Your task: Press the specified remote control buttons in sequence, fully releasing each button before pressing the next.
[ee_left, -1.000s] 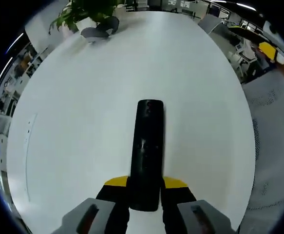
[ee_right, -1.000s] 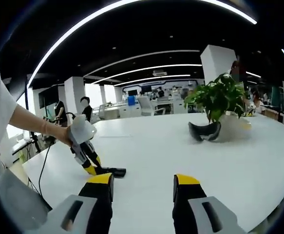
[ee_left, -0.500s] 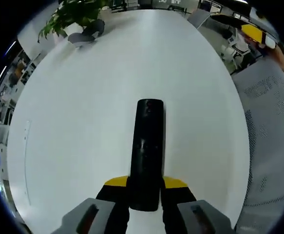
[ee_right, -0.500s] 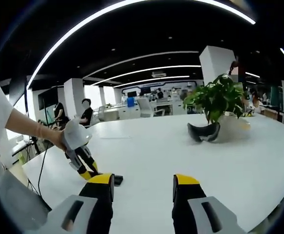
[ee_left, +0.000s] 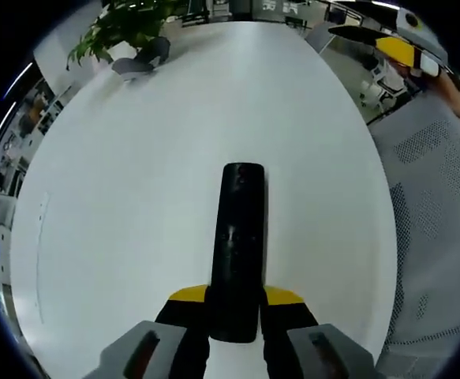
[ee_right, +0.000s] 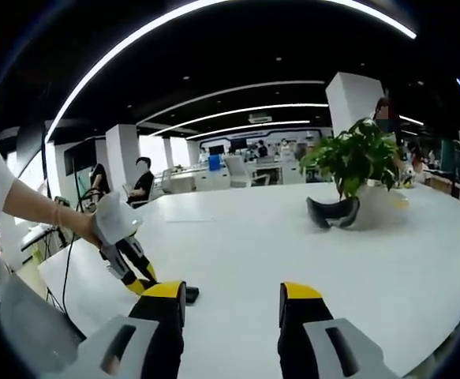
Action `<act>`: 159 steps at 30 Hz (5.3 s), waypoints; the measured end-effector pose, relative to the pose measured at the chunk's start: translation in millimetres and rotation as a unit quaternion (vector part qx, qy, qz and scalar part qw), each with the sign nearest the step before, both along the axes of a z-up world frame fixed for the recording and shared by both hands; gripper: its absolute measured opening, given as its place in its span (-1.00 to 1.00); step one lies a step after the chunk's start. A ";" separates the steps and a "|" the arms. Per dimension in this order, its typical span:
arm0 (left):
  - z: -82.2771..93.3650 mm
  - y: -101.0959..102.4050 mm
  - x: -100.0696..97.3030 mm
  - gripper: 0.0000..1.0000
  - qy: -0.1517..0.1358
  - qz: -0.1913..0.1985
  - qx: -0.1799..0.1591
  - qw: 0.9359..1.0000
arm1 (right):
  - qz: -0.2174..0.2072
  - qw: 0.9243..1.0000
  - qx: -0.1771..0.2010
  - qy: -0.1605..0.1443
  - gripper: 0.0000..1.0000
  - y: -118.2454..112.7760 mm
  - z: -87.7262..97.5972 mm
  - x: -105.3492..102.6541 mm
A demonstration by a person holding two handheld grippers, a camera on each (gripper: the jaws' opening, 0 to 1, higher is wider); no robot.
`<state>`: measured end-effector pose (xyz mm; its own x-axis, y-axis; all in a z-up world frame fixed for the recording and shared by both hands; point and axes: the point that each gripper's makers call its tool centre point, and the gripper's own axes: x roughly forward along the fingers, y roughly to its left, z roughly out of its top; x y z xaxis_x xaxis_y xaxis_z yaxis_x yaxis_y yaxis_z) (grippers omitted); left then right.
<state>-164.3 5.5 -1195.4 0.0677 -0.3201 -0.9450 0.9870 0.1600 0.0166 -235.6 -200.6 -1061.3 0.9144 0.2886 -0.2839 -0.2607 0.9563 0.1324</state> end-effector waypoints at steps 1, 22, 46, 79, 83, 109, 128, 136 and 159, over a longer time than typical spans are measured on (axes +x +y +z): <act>0.1 -0.1 -1.0 -0.54 -0.001 0.001 0.000 1.000 | 0.001 1.000 0.001 0.000 -0.09 0.4 0.2 0.0; 0.1 -2.1 -19.2 -0.54 -0.006 0.018 -0.014 1.000 | 0.015 1.000 0.003 0.005 -0.13 6.3 -0.9 -2.1; 0.8 -6.8 -49.9 -0.54 -0.007 -0.005 -0.024 1.000 | 0.038 0.998 -0.013 0.038 -0.17 13.2 -14.2 -3.5; 0.8 -12.0 -74.3 -0.53 -0.007 -0.020 -0.023 1.000 | 0.074 0.994 -0.033 0.074 -0.30 24.0 -29.4 -8.4; 0.8 -12.3 -77.3 -0.53 -0.007 -0.023 -0.021 0.999 | 0.075 0.994 -0.033 0.075 -0.30 24.5 -29.8 -9.1; 0.2 -16.3 -99.8 -0.53 -0.007 -0.029 -0.031 0.999 | 0.096 0.987 -0.035 0.124 -0.37 30.1 -48.3 -13.6; 0.9 -19.7 -112.1 -0.53 -0.007 -0.027 -0.036 0.999 | 0.159 0.967 -0.063 0.187 -0.39 50.4 -70.9 -29.6; 0.7 -19.8 -112.2 -0.53 -0.006 -0.031 -0.048 0.998 | 0.229 0.947 -0.082 0.212 -0.44 67.5 -77.8 -43.6; 1.5 -19.7 -112.4 -0.53 -0.005 -0.031 -0.065 0.997 | 0.409 0.859 -0.193 0.239 -0.98 97.9 -91.3 -32.4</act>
